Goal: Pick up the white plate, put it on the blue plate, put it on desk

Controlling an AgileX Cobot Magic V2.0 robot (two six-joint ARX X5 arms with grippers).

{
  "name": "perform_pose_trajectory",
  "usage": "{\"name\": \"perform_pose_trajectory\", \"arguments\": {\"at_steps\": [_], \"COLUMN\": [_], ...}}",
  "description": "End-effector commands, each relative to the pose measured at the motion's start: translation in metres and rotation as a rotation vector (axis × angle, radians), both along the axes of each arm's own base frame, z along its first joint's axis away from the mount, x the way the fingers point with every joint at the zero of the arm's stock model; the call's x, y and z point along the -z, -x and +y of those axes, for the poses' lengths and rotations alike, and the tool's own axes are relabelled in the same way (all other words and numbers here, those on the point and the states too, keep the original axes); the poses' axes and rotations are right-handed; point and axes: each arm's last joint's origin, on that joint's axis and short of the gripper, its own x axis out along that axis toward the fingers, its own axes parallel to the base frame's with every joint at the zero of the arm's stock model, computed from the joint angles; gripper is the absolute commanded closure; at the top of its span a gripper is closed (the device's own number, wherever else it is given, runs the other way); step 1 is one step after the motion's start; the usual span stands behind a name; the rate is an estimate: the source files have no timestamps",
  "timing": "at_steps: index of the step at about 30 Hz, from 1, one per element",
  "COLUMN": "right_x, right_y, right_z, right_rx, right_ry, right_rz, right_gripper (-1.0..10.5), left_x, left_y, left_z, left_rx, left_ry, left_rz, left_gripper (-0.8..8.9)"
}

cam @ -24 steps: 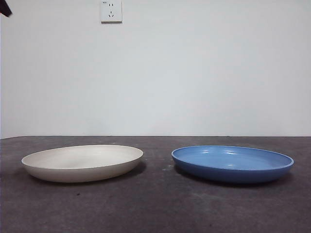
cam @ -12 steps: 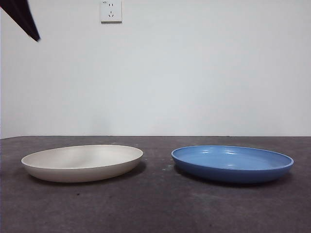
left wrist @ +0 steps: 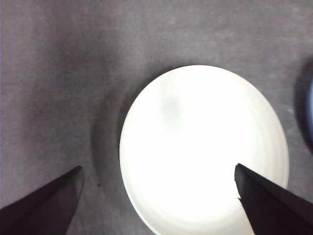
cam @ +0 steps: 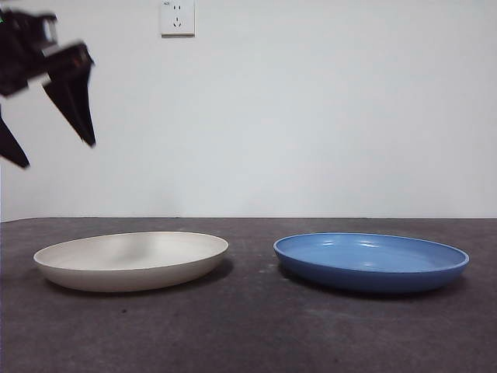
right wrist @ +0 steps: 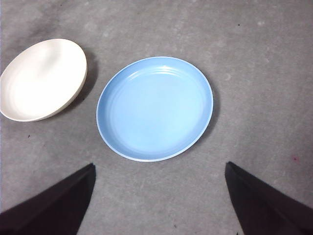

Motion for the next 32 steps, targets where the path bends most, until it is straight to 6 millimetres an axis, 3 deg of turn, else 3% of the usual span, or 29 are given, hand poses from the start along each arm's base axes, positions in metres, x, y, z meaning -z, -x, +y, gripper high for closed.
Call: {"name": "perform_pose_trajectory", "arguments": {"at_steps": [1,13,24,32], "right_x": [-0.006,-0.005,-0.005,-0.005], "right_y": [-0.001,-0.002,-0.002,-0.002], "right_z": [0.000,0.000,0.000,0.000], "right_rx": [0.000,0.000,0.005,0.005], "right_ry": [-0.010,-0.009,-0.005,-0.006], "right_rz": [-0.020,-0.015,-0.015,-0.015], "right_gripper": [5.2,5.2,5.2,5.2], "left_x": [0.009,0.065,0.086,0.088], "left_y": [-0.015,-0.045,-0.052,-0.049], "left_z": [-0.003,-0.009,-0.013,-0.012], "left_rx": [0.016,0.024,0.032,0.027], "left_ry": [-0.010,-0.030,-0.039,-0.041], "left_rz": [0.001,0.125,0.183,0.213], "left_gripper": [3.24,3.24,3.60,6.14]}}
